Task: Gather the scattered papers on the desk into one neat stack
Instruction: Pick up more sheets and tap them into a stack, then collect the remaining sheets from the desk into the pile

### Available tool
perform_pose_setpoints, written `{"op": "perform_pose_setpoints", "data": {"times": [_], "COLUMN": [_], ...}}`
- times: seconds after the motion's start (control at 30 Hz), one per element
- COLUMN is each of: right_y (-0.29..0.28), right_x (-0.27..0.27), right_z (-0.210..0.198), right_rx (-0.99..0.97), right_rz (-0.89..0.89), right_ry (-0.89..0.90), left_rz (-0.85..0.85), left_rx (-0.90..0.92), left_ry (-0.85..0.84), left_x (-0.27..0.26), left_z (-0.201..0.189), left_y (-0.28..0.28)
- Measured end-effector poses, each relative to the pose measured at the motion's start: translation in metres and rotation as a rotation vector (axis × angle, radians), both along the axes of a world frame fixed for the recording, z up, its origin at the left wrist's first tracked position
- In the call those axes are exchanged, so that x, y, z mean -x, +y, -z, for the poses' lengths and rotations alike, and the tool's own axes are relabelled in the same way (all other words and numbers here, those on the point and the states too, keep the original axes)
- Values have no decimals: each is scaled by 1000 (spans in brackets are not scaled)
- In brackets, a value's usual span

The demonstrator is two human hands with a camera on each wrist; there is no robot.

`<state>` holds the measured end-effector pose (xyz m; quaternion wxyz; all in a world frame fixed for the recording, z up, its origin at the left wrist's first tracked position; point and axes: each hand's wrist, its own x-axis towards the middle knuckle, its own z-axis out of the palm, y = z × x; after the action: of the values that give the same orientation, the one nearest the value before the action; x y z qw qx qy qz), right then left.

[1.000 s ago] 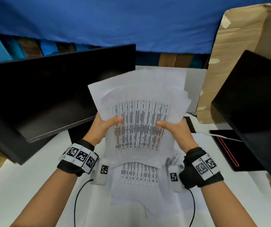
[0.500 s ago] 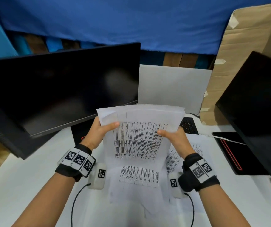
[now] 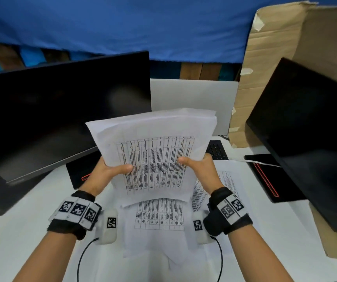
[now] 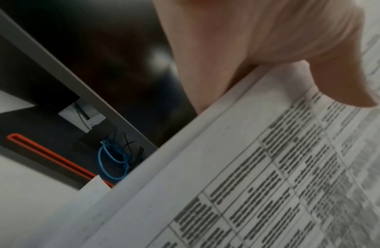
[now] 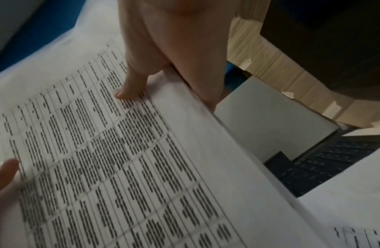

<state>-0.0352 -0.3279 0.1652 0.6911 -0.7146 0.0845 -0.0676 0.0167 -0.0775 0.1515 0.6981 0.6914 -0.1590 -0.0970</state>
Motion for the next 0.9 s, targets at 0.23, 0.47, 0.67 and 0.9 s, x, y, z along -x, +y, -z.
{"op": "perform_pose_setpoints", "data": {"times": [0.23,0.47,0.67,0.9], "right_y": [7,-57,-132,-87], "right_x": [3,1,51,29], "right_z": [22,64,120,146], "right_rx": [66,188,630,649], "right_rz": [5,167,550,433], "right_ry": [129,331,1020,1025], "left_rz": [-20,-237,-342,-360], "left_rx": [-105,-225,-304,-338], "left_ry": [78,70,108,157], "left_x": [0,-9,-10,-15], "left_z": [31,35,46,61], "left_y": [-9,-1,32,35]}}
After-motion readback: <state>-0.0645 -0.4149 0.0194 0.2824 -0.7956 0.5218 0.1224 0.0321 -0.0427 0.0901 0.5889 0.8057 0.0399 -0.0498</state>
